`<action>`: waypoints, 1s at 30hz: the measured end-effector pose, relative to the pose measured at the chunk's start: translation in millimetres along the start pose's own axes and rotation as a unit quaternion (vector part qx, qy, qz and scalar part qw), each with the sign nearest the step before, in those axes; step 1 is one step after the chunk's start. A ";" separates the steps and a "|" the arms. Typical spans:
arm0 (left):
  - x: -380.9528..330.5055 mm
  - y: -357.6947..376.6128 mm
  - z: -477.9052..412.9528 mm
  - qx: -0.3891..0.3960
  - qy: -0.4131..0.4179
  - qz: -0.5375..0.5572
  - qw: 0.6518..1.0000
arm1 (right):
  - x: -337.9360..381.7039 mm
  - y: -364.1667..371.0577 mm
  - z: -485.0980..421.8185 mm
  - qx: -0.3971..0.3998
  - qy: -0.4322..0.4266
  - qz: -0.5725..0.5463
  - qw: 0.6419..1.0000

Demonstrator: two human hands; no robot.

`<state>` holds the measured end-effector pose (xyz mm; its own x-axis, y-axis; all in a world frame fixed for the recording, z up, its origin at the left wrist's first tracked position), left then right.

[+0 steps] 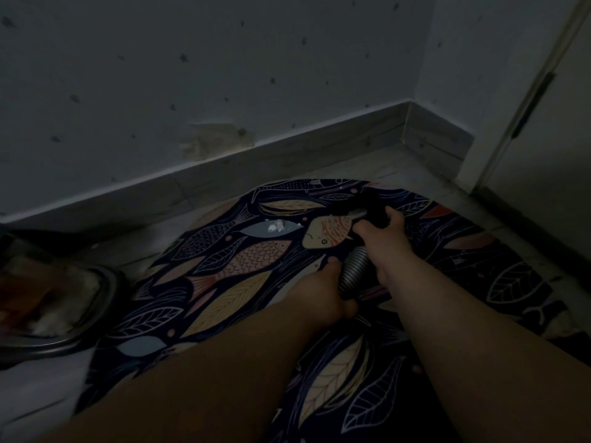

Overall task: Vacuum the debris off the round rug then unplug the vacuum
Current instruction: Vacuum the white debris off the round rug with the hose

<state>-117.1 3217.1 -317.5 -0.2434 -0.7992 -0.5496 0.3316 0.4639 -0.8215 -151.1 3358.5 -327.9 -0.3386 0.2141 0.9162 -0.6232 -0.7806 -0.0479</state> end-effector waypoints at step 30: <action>11.2 -9.1 -61.3 0.015 -0.019 -0.006 1.000 | 13.2 39.8 -69.7 0.057 0.014 0.024 0.998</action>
<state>-178.8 3227.4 -325.5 -0.2129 -0.8188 -0.5332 0.3571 0.4428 -0.8224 -229.5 3371.1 -345.4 -0.3867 0.1897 0.9025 -0.5220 -0.8518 -0.0446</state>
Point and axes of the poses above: each hand's wrist, its own z-axis away from the middle knuckle, its own y-axis out of the palm, x = y × z, the point moved 1 cm from there along -z, towards the middle knuckle, and after that the axes turned 11 degrees about -x, right-handed, at the moved point
